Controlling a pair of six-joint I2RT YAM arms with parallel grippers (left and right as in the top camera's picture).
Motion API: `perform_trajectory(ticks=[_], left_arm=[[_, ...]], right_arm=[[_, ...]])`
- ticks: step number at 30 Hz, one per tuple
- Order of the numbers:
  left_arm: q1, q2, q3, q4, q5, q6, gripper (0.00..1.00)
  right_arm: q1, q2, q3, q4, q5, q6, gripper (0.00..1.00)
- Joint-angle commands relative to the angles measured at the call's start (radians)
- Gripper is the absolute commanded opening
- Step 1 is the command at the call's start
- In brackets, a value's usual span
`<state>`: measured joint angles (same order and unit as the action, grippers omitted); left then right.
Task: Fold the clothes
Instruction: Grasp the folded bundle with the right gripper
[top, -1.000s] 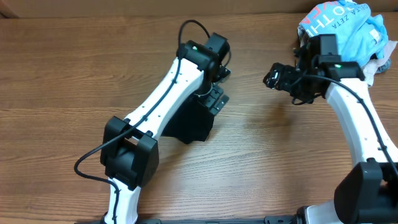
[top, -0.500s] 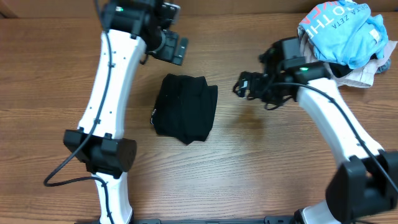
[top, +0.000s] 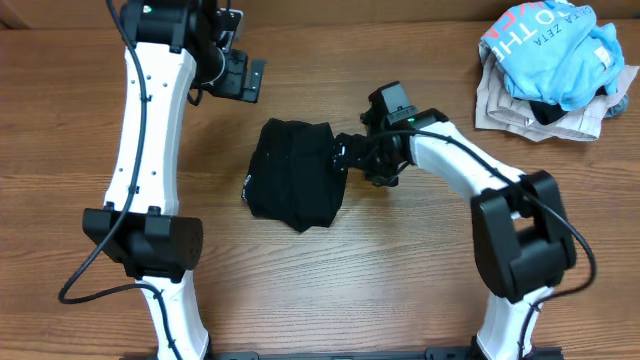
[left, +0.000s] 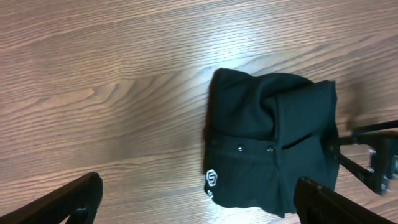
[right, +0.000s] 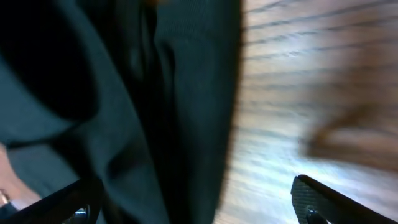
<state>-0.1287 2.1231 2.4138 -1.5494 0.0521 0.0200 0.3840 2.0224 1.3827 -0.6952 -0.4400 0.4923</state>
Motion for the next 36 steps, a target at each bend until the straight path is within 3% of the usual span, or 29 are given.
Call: perform_trajectory(ticks=[1,6,9,10,13,14,19,24,31,36], left_arm=[[0.018,-0.007,-0.005,-0.006,0.015,-0.016,1.00],[0.024,-0.007,-0.005,-0.006,0.015,-0.015,1.00],[0.024,-0.007,-0.005,-0.006,0.015,-0.016,1.00],[0.024,-0.007,-0.005,-0.006,0.015,-0.016,1.00],[0.024,-0.007,-0.005,-0.006,0.015,-0.016,1.00],[0.024,-0.007,-0.005,-0.006,0.015,-0.016,1.00],[0.025,-0.007,-0.005,-0.006,0.014,-0.016,1.00],[0.026,-0.007,-0.005,-0.006,-0.037,-0.017,1.00],[0.039,-0.007,-0.005,0.009,-0.041,-0.029,1.00],[0.047,-0.006,-0.005,0.010,-0.041,-0.028,1.00]], right_arm=[[0.021,0.073,0.011,0.045,-0.083,0.061,1.00],[0.054,0.139,0.011,0.141,-0.201,0.089,0.98],[0.087,0.151,0.011,0.216,-0.243,0.089,0.82],[0.115,0.151,0.011,0.271,-0.244,0.113,0.61],[0.145,0.151,0.011,0.372,-0.279,0.130,0.15],[0.151,0.151,0.011,0.409,-0.289,0.130,0.04],[0.136,0.135,0.019,0.576,-0.408,0.163,0.04],[0.060,0.027,0.051,0.600,-0.418,0.204,0.04],[-0.115,-0.190,0.118,0.608,-0.407,0.266,0.04],[-0.269,-0.240,0.182,0.667,-0.399,0.359,0.04]])
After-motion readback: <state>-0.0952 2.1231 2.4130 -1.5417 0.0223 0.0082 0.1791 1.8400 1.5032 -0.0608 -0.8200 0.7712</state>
